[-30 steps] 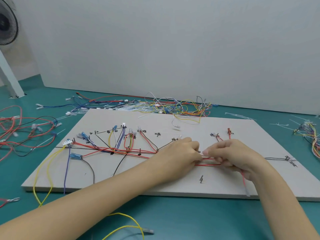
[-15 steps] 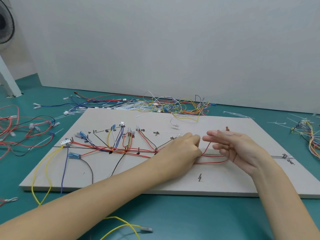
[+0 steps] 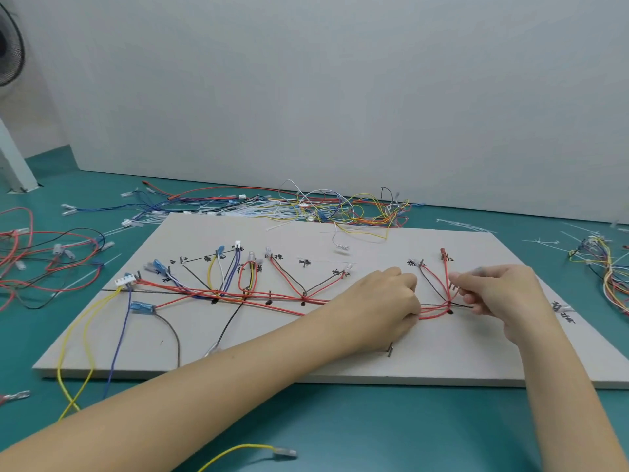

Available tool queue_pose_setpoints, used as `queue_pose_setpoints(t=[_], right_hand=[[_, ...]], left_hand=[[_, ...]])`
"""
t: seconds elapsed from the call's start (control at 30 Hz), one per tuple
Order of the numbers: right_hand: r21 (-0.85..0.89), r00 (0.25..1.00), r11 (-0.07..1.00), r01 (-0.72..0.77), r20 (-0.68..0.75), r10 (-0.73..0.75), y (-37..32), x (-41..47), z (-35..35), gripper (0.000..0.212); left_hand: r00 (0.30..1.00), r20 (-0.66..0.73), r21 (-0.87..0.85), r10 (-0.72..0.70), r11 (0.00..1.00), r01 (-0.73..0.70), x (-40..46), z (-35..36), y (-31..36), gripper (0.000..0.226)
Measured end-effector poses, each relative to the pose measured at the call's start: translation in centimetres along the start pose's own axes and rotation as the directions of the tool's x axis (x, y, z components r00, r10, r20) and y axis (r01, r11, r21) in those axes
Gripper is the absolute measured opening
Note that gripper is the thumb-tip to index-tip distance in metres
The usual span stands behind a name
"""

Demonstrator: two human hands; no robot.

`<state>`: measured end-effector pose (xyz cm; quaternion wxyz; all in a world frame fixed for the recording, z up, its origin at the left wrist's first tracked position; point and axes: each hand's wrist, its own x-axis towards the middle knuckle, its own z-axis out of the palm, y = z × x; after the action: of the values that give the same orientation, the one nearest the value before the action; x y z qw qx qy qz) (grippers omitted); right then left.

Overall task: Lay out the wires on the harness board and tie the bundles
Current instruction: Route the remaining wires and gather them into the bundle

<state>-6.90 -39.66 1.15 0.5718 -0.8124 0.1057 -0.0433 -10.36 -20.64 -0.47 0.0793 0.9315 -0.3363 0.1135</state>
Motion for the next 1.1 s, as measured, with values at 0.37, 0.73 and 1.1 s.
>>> queue_pose_setpoints(t=[0.37, 0.73, 1.1], right_hand=[[-0.069, 0.997, 0.997, -0.032, -0.074, 0.027, 0.8, 1.5, 0.2, 0.016], [-0.077, 0.998, 0.995, 0.057, 0.005, -0.057, 0.2, 2.3, 0.0, 0.011], [-0.140, 0.999, 0.990, 0.015, -0.044, -0.021, 0.8, 2.9, 0.2, 0.012]], left_hand=[[0.999, 0.005, -0.193, -0.053, 0.980, 0.053, 2.2, 1.3, 0.2, 0.031], [0.999, 0.009, -0.234, -0.052, 0.971, 0.053, 2.3, 1.7, 0.2, 0.042], [0.998, 0.023, -0.234, -0.066, 0.970, 0.069, 2.2, 1.7, 0.3, 0.046]])
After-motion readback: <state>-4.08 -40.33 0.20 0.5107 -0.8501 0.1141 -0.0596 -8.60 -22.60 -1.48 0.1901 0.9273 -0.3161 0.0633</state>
